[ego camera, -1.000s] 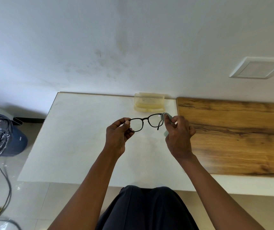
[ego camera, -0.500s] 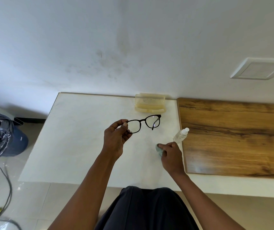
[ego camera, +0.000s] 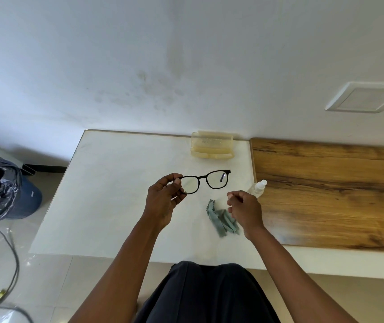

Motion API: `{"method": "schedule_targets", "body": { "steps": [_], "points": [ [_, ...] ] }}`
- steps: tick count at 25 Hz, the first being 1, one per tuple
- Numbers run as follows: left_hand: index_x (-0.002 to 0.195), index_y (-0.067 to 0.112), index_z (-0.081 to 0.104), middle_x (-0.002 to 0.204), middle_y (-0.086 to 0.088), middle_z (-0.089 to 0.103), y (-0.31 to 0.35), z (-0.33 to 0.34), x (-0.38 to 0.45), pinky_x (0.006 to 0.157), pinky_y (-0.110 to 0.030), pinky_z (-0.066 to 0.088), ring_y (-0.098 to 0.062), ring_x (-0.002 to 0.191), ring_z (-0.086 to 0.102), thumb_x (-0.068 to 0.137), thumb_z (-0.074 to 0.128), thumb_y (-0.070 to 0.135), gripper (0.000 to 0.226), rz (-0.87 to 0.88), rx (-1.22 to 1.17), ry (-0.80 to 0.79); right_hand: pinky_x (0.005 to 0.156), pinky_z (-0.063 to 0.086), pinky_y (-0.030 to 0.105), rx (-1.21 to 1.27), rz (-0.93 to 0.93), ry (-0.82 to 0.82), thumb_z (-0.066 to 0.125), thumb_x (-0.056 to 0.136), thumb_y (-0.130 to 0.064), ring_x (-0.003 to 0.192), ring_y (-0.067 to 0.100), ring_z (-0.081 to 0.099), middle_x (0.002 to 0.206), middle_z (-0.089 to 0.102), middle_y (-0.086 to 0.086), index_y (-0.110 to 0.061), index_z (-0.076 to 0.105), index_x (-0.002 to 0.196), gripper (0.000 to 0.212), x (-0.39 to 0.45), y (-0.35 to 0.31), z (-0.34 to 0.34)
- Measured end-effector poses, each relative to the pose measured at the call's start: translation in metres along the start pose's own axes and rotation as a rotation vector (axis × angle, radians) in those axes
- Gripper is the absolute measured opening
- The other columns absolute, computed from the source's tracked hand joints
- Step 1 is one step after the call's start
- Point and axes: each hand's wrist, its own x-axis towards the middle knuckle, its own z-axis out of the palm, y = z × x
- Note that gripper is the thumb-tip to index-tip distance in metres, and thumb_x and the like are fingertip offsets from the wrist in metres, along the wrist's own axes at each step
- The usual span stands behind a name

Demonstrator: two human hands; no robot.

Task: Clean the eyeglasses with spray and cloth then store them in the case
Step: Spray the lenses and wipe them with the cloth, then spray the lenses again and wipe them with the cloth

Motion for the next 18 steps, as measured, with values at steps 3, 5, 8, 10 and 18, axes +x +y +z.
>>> {"method": "schedule_targets", "body": {
  "steps": [3,5,8,10,18],
  "points": [
    [0.085,0.015,0.067,0.063,0.005,0.064,-0.004,-0.008,-0.002,0.068,-0.025,0.055,-0.011,0.060,0.058,0.089,0.054,0.005,0.017,-0.022,0.019,-0.066,0.053,0.044,0.026,0.426,0.287,0.005,0.047,0.095,-0.023,0.056,0.014,0.054,0.065,0.056,0.002,-0.010,0.060,0.077,0.026,0.008,-0.016,-0.006],
    [0.083,0.016,0.069,0.065,0.006,0.065,-0.007,-0.013,-0.004,0.068,-0.024,0.055,-0.011,0.061,0.059,0.089,0.054,0.005,0.020,-0.042,0.018,-0.121,0.052,0.046,0.025,0.660,0.419,0.017,0.045,0.097,-0.028,0.056,0.015,0.054,0.065,0.055,0.004,-0.009,0.056,0.073,0.032,0.014,-0.023,-0.011],
    [0.082,0.016,0.070,0.066,0.003,0.061,-0.010,-0.019,-0.006,0.070,-0.026,0.056,-0.013,0.064,0.060,0.088,0.053,0.005,0.021,-0.089,-0.009,-0.173,0.048,0.051,0.023,0.933,0.551,0.018,0.050,0.095,-0.025,0.056,0.017,0.054,0.066,0.052,0.007,-0.005,0.051,0.071,0.031,0.019,-0.026,-0.019],
    [0.081,0.016,0.070,0.068,0.001,0.060,-0.012,-0.023,-0.007,0.070,-0.027,0.056,-0.014,0.066,0.060,0.084,0.055,0.006,0.019,-0.113,-0.011,-0.202,0.045,0.051,0.020,1.023,0.600,0.013,0.054,0.093,-0.017,0.049,0.017,0.058,0.068,0.050,0.006,-0.006,0.049,0.072,0.024,0.020,-0.025,-0.022],
    [0.082,0.014,0.070,0.068,-0.002,0.059,-0.018,-0.026,-0.011,0.072,-0.029,0.057,-0.018,0.070,0.060,0.080,0.057,0.006,0.015,-0.149,-0.034,-0.215,0.041,0.049,0.016,1.140,0.677,-0.095,0.050,0.090,0.001,0.037,0.014,0.061,0.068,0.060,0.010,-0.001,0.052,0.077,0.014,0.020,-0.030,-0.031]
  ]
}}
